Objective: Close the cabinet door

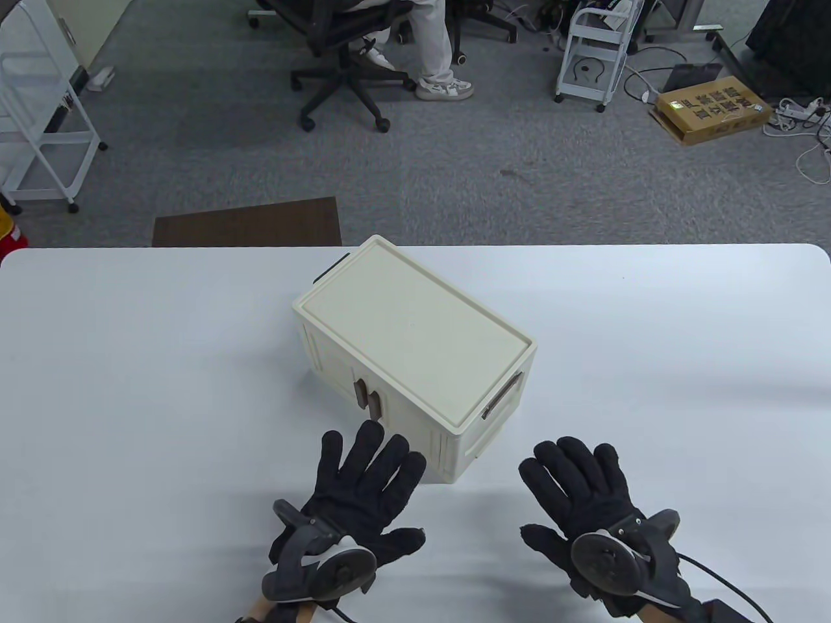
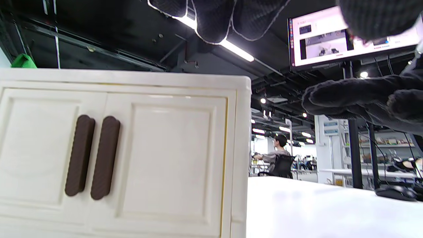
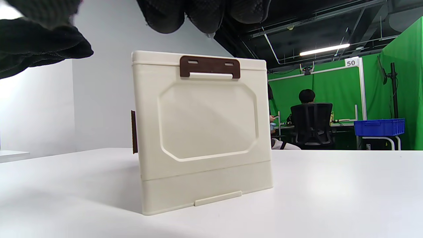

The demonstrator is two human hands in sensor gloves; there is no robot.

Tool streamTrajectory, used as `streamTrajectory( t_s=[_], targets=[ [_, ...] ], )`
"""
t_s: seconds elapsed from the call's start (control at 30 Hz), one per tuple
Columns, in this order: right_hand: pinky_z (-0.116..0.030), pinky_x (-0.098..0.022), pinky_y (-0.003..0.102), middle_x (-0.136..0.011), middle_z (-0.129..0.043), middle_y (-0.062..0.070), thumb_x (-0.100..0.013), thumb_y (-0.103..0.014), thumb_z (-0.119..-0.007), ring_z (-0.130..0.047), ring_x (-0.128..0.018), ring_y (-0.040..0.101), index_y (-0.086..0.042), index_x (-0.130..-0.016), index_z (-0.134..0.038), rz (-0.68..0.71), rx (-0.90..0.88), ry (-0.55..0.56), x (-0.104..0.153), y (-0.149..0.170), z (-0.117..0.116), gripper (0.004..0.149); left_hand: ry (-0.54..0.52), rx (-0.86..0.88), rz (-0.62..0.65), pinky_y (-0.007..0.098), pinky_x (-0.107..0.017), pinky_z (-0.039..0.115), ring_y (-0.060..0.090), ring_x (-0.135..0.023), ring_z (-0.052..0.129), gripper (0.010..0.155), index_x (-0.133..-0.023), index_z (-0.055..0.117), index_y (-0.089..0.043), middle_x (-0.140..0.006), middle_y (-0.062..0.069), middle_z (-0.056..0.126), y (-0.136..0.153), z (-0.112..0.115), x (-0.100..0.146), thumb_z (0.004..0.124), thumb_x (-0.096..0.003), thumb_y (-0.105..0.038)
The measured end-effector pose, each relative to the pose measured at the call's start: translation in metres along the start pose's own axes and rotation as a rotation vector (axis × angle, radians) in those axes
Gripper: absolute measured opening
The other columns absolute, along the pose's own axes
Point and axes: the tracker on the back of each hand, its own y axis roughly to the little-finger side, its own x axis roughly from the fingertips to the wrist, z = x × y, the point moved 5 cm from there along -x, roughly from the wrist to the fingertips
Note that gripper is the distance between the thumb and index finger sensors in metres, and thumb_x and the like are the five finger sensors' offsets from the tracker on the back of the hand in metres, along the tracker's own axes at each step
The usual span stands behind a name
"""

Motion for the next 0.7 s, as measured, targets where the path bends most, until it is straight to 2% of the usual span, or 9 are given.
streamTrajectory(
  t_s=[0.47, 0.7],
  targets=[
    [-0.034, -0.078, 0.062, -0.117, -0.037, -0.007, -0.031, -0.068, -0.064, -0.037, -0.111, 0.029, -0.035, -0.106, -0.044, 0.015, 0.013, -0.019, 0.0004, -0.0037, -0.0031, 0.084, 0.069, 0.001, 0.025, 0.067, -0.077, 0.023, 0.037, -0.117, 0.037, 0.091, -0.110, 0.052, -0.030, -0.119, 0.001, 0.050, -0.0052, 0.0097, -0.0022, 0.067, -0.0316, -0.072],
    [-0.034, -0.078, 0.062, -0.117, -0.038, -0.007, -0.032, -0.068, -0.064, -0.040, -0.111, 0.029, -0.035, -0.106, -0.044, 0.011, 0.007, -0.039, -0.0003, -0.0040, -0.0054, 0.083, 0.052, 0.018, 0.003, 0.067, -0.077, 0.023, 0.038, -0.117, 0.038, 0.091, -0.111, 0.052, -0.029, -0.119, 0.002, 0.051, -0.0002, 0.0066, -0.0011, 0.066, -0.0316, -0.072]
  ],
)
